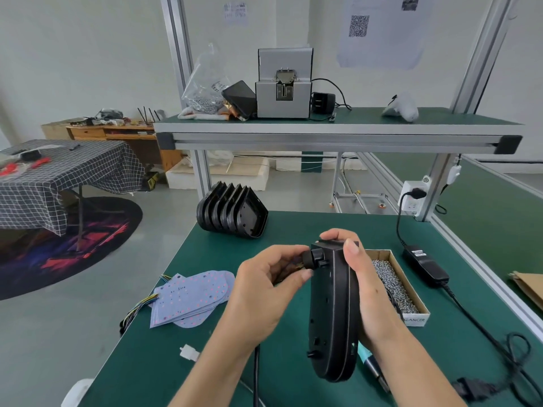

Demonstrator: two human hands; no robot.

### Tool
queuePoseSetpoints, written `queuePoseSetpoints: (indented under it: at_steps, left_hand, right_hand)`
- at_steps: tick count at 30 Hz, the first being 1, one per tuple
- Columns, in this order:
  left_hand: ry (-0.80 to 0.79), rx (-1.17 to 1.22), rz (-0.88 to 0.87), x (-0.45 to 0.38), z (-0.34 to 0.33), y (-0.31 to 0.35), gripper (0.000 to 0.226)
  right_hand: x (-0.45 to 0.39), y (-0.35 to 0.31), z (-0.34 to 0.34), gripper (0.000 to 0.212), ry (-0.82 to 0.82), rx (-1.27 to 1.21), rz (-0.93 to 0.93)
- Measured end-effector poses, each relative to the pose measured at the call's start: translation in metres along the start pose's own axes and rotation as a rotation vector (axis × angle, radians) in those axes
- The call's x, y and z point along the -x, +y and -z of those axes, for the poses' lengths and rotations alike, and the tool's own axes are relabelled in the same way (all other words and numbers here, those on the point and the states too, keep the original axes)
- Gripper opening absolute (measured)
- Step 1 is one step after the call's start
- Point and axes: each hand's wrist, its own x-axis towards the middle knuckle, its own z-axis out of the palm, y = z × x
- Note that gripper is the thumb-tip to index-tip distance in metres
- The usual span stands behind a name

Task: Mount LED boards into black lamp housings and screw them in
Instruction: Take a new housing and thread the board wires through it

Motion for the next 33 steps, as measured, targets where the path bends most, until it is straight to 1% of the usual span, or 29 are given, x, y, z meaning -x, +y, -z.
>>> queuePoseSetpoints:
  at_steps: [5,9,11,15,18,20,21,23,26,28,29,30,33]
  left_hand:
    - [0.035,-0.022,-0.127,0.003,-0.002,0.001,0.029]
    - [0.071,-0.127,-0.21,0.003,-0.002,0.001,0.026]
    - [0.072,-0.126,-0.2,0.003,-0.002,0.002,0.024]
    - [0.058,-0.02,-0.132,0.002,-0.005,0.008,0.021]
    - [0.028,0.054,-0.117,0.0,-0.005,0.011,0.029]
    - [0.013,0.068,-0.106,-0.001,-0.004,0.013,0.028]
    - [0.011,0.044,-0.104,-0.001,-0.003,0.014,0.026]
    - [0.009,-0.075,-0.134,-0.001,0.0,0.015,0.025]
    - [-0.007,-0.315,-0.271,-0.005,0.009,0.015,0.025]
    - [-0.024,-0.467,-0.328,-0.007,0.012,0.014,0.022]
    - [-0.033,-0.502,-0.31,-0.007,0.013,0.012,0.021]
    - [-0.041,-0.489,-0.256,-0.005,0.013,0.01,0.02]
    - [-0.053,-0.303,-0.024,0.002,0.018,0.005,0.022]
  right_hand:
    - [0.002,-0.001,-0.002,0.077,0.005,-0.044,-0.013]
    - [0.006,0.001,-0.003,0.078,0.012,-0.128,-0.061]
    - [0.007,0.002,-0.002,0.077,0.021,-0.125,-0.059]
    - [0.008,0.003,0.001,0.076,0.034,-0.044,-0.015]
    - [0.009,-0.001,0.003,0.076,0.027,0.027,0.019]
    - [0.009,-0.005,0.003,0.076,0.026,0.071,0.039]
    - [0.009,-0.006,0.002,0.074,0.026,0.092,0.052]
    - [0.01,-0.009,0.002,0.063,0.017,0.131,0.07]
    - [0.011,-0.01,0.0,0.052,0.013,0.154,0.099]
    - [0.011,-0.008,-0.001,0.049,0.024,0.194,0.109]
    - [0.01,-0.006,-0.002,0.05,0.035,0.223,0.102]
    - [0.01,-0.005,-0.003,0.053,0.04,0.244,0.096]
    - [0.01,0.001,-0.003,0.057,0.048,0.206,0.13]
